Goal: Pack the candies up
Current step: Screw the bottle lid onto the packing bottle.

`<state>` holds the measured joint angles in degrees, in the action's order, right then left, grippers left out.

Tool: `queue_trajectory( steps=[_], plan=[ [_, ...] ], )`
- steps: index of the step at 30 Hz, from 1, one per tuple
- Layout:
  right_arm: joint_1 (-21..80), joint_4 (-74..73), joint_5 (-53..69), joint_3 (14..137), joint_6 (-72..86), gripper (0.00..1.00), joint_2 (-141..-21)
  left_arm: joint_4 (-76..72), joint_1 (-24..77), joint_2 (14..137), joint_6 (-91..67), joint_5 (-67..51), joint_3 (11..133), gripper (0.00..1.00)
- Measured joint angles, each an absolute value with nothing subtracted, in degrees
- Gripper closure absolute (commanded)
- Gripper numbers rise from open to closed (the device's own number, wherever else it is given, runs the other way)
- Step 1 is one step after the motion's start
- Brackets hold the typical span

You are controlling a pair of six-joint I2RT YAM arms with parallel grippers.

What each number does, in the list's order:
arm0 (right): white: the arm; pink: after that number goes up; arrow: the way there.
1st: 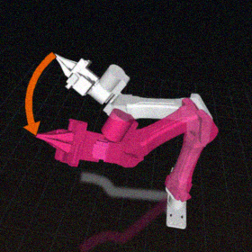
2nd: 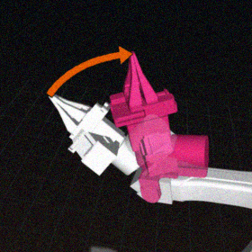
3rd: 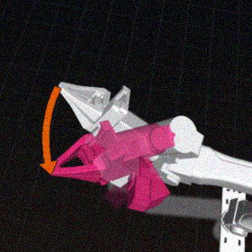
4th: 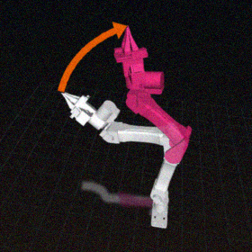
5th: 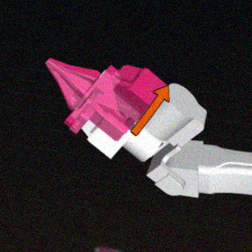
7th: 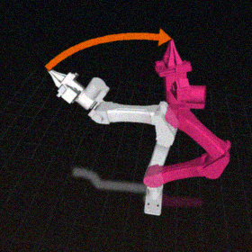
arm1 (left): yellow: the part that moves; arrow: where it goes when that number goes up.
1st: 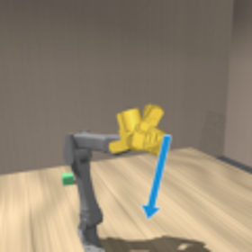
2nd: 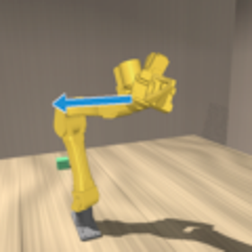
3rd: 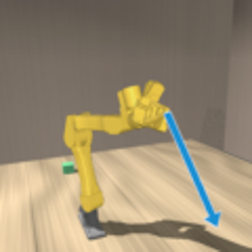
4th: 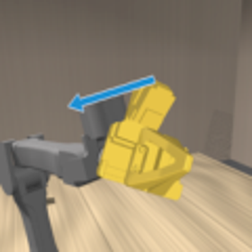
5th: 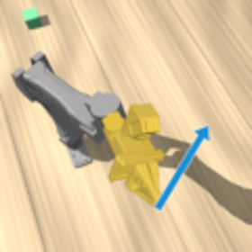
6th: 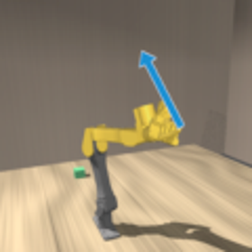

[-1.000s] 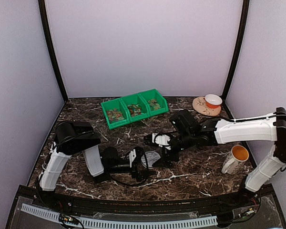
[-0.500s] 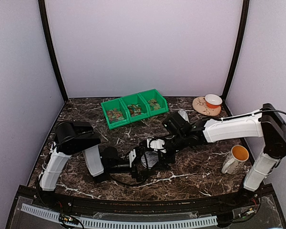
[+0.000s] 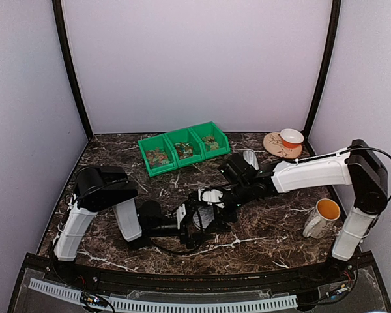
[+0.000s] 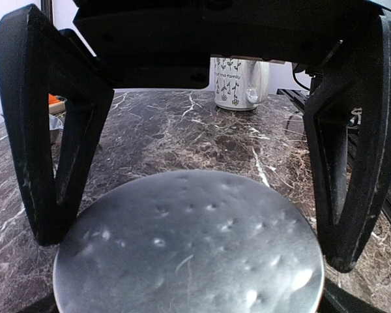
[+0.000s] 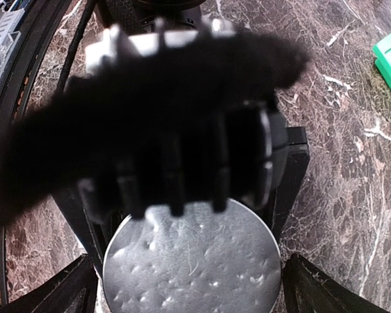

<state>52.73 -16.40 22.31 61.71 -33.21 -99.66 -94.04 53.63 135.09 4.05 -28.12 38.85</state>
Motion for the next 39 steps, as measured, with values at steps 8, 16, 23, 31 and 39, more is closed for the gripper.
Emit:
queue_trajectory(
  steps=[8, 16, 23, 31, 39],
  plan=[
    [52.69, -16.32, 22.37, 61.71, -31.88, 0.05, -99.96, -94.02, 53.65, 135.11, 4.05, -28.12, 38.85, 0.03],
    [52.69, -15.0, 22.48, 61.45, -29.28, 0.1, -99.98, -94.04, 53.69, 135.11, 4.01, -27.05, 38.83, 0.04],
    [52.69, -10.55, 21.85, 59.2, -25.08, 0.12, -99.77, -94.11, 54.13, 134.91, 3.86, -24.75, 38.3, 0.04],
    [53.21, -2.83, 18.94, 54.3, -18.7, 0.12, -97.8, -94.17, 54.37, 134.76, 3.53, -21.69, 38.04, 0.04],
    [56.16, 1.76, 10.44, 52.14, -10.61, 0.12, -96.95, -94.19, 54.98, 134.69, 3.09, -17.78, 38.04, 0.06]
  ],
)
